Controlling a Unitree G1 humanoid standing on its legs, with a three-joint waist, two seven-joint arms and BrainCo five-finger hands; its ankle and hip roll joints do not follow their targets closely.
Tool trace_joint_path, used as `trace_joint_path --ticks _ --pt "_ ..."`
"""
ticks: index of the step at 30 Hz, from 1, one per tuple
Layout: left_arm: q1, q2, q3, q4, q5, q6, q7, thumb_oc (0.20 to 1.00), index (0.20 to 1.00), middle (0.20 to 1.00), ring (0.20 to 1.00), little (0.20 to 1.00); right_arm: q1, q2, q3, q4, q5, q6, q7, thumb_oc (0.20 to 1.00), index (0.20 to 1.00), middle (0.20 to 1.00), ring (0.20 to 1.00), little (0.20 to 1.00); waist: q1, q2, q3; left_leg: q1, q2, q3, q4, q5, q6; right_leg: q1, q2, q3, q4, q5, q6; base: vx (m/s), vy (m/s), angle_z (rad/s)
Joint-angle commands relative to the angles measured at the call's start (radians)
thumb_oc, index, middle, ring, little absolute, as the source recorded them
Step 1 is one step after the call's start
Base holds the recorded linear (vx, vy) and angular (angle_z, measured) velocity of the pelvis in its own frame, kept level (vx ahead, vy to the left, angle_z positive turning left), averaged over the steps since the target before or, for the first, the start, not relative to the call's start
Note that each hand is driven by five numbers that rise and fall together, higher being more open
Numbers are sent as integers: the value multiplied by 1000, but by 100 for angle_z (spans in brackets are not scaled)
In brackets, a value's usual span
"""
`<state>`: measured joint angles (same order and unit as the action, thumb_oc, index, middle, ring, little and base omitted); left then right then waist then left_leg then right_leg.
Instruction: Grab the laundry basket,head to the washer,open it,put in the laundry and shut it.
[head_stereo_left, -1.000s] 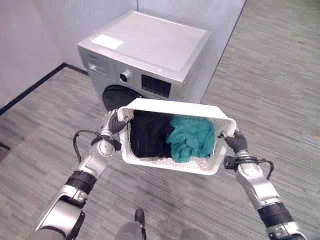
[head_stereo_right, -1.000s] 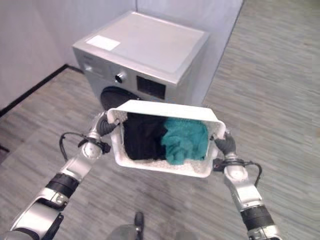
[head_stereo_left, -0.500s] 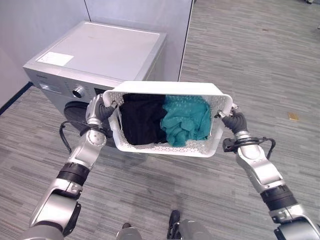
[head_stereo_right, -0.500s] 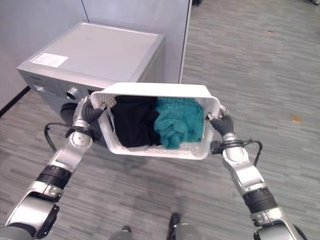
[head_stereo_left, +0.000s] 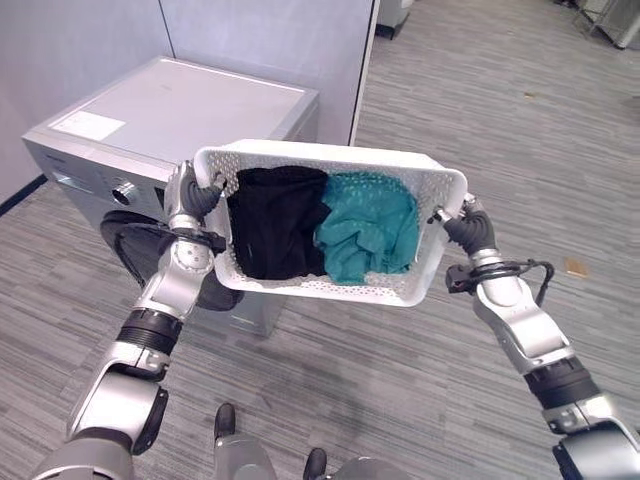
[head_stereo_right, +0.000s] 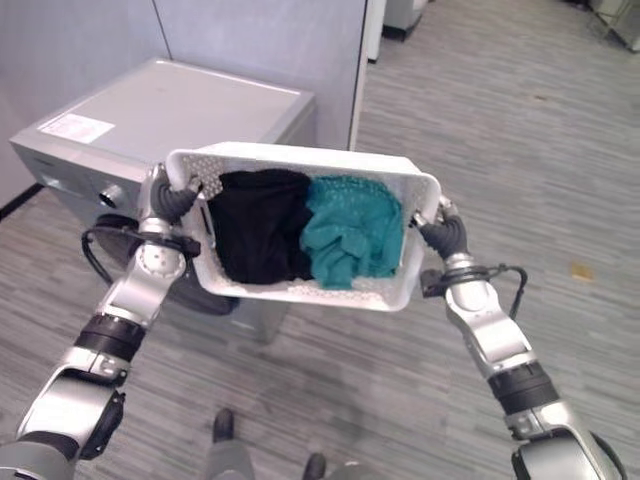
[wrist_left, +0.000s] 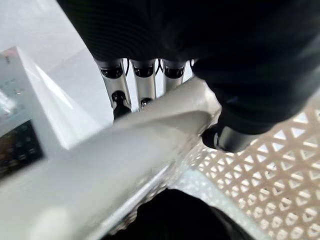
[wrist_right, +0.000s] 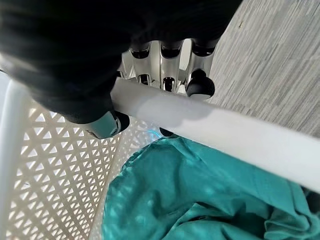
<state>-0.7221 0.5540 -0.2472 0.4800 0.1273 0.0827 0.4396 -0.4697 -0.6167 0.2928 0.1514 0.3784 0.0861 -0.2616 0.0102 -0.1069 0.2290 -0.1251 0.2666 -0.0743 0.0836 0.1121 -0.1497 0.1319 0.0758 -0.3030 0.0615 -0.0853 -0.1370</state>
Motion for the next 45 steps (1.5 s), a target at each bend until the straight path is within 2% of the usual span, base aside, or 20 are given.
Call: trace_joint_path --ticks 1,3,4,5,7,9,11,17,24,30,33,34,38,41,44,45 --pt "-232 20 -17 -105 0 -58 88 200 200 200 200 200 -221 55 131 -85 63 -125 89 200 200 200 200 200 57 22 -101 66 21 -27 -25 59 33 3 -79 105 78 -157 128 157 107 -17" --pt "-272 18 -30 -90 3 -53 97 200 200 200 200 200 -252 75 156 -62 70 -118 89 200 200 200 200 200 53 28 -108 80 33 -2 -37 64 25 0 -85 98 104 -171 129 168 148 -39" --pt "-317 12 -46 -80 21 -51 103 200 200 200 200 200 -270 78 170 -50 61 -110 89 200 200 200 200 200 50 37 -120 92 36 49 -52 50 19 2 -105 78 121 -179 135 155 160 -32" --pt "-320 11 -46 -78 21 -51 104 200 200 200 200 200 -271 78 170 -50 60 -109 89 200 200 200 200 200 51 37 -119 95 35 52 -55 51 19 2 -107 80 123 -181 136 167 176 -13" --pt "-372 19 -73 -60 42 -49 110 200 200 200 200 200 -313 82 196 -39 54 -100 95 200 200 200 200 200 62 51 -141 129 12 80 -67 22 11 12 -144 68 125 -170 159 177 188 -6" --pt "-400 19 -86 -47 38 -51 115 200 200 200 200 200 -348 85 209 -19 50 -95 95 200 200 200 200 200 70 53 -145 136 1 83 -66 16 10 18 -155 67 119 -162 170 148 159 -6" --pt "-460 50 -111 0 24 -45 127 200 200 200 200 200 -426 90 246 44 58 -82 100 200 200 200 200 200 81 58 -159 154 -25 91 -67 -8 18 27 -177 75 98 -144 190 168 186 16" --pt "-590 123 -181 100 -2 -38 130 200 200 200 200 200 -613 103 327 195 74 -61 114 200 200 200 200 200 109 59 -182 182 -59 112 -67 -40 35 33 -212 87 70 -112 228 128 122 7" --pt "-693 178 -270 193 -20 -33 100 200 200 200 200 200 -732 135 373 361 88 -41 127 200 200 200 200 200 134 58 -199 202 -87 127 -101 -53 47 40 -241 74 48 -83 260 113 78 -3" --pt "-756 166 -384 324 -50 -38 59 200 200 200 200 200 -791 168 400 498 99 -28 122 200 200 200 200 200 138 55 -199 193 -115 112 -151 -48 61 34 -260 42 47 -62 284 131 100 3" --pt "-821 114 -463 436 -63 -36 36 200 200 200 200 200 -852 209 421 615 106 -27 112 200 200 200 200 200 144 49 -195 175 -129 98 -165 -48 70 24 -269 21 52 -48 295 133 126 10" --pt "-852 79 -509 518 -68 -33 16 200 200 200 200 200 -877 235 431 675 115 -27 107 200 200 200 200 200 146 45 -193 166 -137 92 -168 -50 74 20 -274 13 53 -28 302 107 103 17" --pt "-912 41 -569 609 -78 -35 -1 200 200 200 200 200 -912 279 440 757 113 -27 100 200 200 200 200 200 154 35 -190 153 -151 85 -165 -58 84 15 -285 4 46 8 315 92 97 14" --pt "-970 6 -630 710 -76 -35 -18 200 200 200 200 200 -948 331 441 852 123 -31 83 200 200 200 200 200 170 22 -192 147 -173 85 -160 -75 98 19 -303 -4 30 66 333 139 148 3" --pt "-1006 -6 -666 761 -81 -40 -29 200 200 200 200 200 -979 364 430 923 126 -39 69 200 200 200 200 200 187 13 -197 136 -198 81 -149 -91 110 27 -325 -9 14 125 350 127 139 3" --pt "-1007 -6 -667 762 -81 -41 -29 200 200 200 200 200 -980 365 429 924 126 -39 70 200 200 200 200 200 186 11 -197 135 -199 80 -148 -91 111 27 -326 -9 12 126 351 107 119 5"
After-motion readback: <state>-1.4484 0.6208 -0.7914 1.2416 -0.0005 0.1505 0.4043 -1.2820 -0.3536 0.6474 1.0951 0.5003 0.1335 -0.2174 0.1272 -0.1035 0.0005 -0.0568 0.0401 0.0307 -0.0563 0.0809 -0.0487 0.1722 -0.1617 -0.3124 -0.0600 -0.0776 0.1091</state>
